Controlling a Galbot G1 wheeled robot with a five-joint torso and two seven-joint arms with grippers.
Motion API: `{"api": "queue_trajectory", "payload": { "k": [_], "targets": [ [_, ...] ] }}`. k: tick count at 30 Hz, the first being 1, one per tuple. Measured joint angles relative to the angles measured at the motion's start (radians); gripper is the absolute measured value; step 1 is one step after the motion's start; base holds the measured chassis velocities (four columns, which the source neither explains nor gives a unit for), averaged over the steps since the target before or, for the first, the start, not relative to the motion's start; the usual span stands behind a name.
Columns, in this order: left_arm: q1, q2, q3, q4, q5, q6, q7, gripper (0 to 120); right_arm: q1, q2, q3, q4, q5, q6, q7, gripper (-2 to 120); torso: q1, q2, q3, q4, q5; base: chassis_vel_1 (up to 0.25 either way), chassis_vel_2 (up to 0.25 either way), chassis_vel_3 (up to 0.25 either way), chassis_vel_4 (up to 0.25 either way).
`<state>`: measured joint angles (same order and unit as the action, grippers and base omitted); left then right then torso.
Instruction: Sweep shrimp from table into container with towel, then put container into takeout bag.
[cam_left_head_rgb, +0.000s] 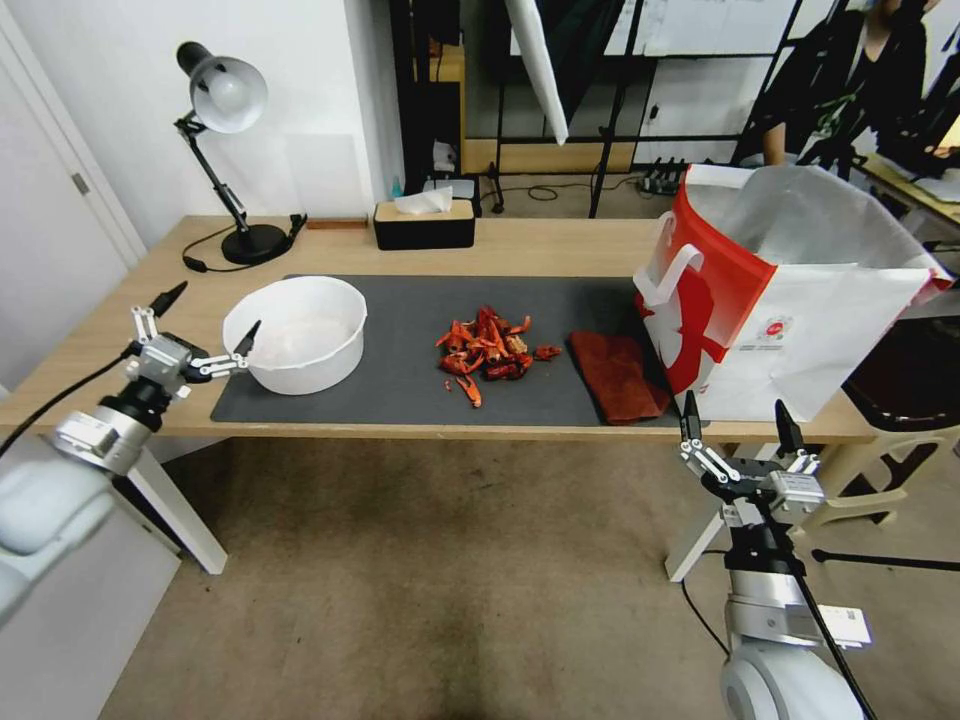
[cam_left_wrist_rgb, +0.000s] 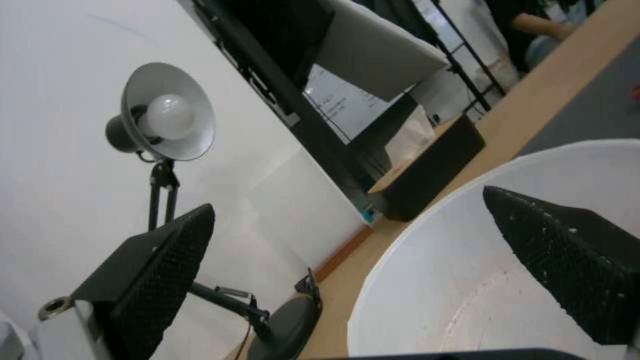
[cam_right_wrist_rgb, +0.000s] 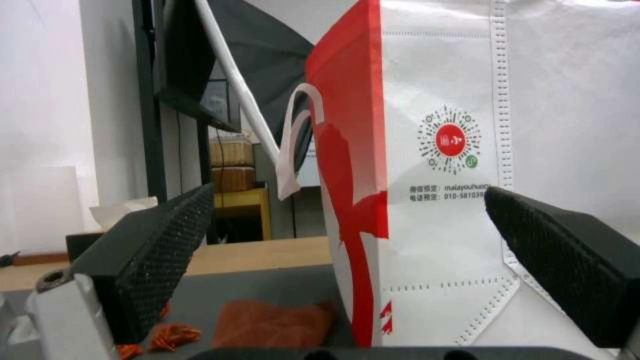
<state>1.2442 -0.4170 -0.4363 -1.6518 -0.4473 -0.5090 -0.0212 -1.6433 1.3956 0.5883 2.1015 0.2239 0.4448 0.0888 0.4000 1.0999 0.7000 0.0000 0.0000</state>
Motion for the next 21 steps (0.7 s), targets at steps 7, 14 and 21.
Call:
{"api": "queue_trajectory", "payload": {
  "k": [7,14,21],
  "targets": [
    [-0.001,0.05,0.001,0.054,0.028,-0.044,0.109,100,0.011,-0.006,0.0,-0.003,0.017,-0.004,0.0,100,0.0,0.0,0.0,0.0,-0.0001,0.0,0.0,0.0,0.0],
    [-0.012,0.126,0.006,0.113,0.056,-0.086,0.251,100,0.029,-0.008,-0.006,-0.015,0.031,-0.006,-0.001,100,0.0,0.0,0.0,0.0001,-0.0002,0.0,0.0,0.0,0.0],
    [-0.025,0.158,0.006,0.128,0.059,-0.088,0.322,100,0.034,-0.008,-0.011,-0.019,0.034,-0.006,-0.001,100,0.0,0.0,0.0,-0.0001,-0.0002,0.0,0.0,0.0,0.0]
  ]
}}
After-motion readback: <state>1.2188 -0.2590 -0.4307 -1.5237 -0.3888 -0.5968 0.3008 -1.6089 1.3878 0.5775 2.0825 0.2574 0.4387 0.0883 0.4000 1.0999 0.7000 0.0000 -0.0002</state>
